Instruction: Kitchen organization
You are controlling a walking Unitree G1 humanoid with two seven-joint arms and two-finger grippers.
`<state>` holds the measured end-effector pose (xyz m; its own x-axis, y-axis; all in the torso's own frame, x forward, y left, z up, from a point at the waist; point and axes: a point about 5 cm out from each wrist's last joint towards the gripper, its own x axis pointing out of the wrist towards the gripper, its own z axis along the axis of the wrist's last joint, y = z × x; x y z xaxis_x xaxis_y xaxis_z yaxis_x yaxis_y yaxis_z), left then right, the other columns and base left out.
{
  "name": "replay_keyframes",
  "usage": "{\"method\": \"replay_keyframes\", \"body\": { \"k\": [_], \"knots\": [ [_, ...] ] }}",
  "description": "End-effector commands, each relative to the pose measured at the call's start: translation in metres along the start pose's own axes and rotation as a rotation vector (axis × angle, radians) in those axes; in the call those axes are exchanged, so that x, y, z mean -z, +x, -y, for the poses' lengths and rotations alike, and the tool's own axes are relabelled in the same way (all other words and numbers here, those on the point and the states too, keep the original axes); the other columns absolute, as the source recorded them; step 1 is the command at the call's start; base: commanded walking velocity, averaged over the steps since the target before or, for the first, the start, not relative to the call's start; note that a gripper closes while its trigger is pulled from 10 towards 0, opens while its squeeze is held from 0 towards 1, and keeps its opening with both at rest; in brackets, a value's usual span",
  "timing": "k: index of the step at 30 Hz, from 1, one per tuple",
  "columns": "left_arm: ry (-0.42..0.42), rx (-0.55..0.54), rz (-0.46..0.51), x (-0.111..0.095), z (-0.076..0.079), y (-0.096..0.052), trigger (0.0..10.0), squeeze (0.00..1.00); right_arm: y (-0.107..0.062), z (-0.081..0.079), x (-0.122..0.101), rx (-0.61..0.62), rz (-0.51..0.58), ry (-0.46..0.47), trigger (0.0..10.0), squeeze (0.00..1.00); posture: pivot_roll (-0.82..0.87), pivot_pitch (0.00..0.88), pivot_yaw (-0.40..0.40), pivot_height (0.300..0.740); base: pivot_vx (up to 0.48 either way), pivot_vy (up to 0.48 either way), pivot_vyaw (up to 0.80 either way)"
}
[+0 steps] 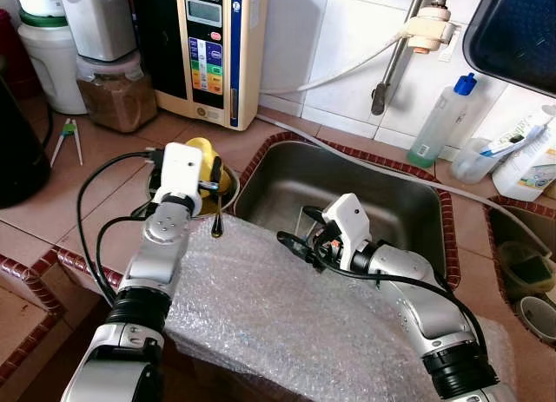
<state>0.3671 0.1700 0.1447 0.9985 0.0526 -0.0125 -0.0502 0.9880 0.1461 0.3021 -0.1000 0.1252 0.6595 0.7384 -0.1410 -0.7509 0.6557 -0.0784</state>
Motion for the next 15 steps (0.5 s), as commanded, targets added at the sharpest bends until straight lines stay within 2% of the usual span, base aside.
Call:
{"method": "replay_keyframes", "body": {
  "k": [1,11,14,15],
  "knots": [
    [-0.036,-0.012,-0.009,-0.005,0.0,0.004,10.0,0.0,-0.005,0.003,-0.006,0.022,0.012,-0.024,10.0,0.0,0.04,0.0,-0.081,0.74,0.0,0.0,0.0],
    [-0.053,-0.057,0.002,-0.015,-0.011,0.009,10.0,0.0,-0.005,0.003,-0.003,0.073,0.002,-0.038,10.0,0.0,0.04,0.0,-0.078,0.74,0.0,0.0,0.0],
    [-0.085,-0.071,-0.053,-0.011,-0.015,0.01,10.0,0.0,-0.004,-0.001,-0.005,0.061,0.026,-0.065,10.0,0.0,0.04,0.0,-0.077,0.74,0.0,0.0,0.0],
    [-0.11,-0.061,-0.099,-0.005,-0.015,0.011,10.0,0.0,-0.003,-0.005,-0.009,0.014,0.053,-0.053,10.0,0.0,0.04,0.0,-0.077,0.74,0.0,0.0,0.0]
  ]
}}
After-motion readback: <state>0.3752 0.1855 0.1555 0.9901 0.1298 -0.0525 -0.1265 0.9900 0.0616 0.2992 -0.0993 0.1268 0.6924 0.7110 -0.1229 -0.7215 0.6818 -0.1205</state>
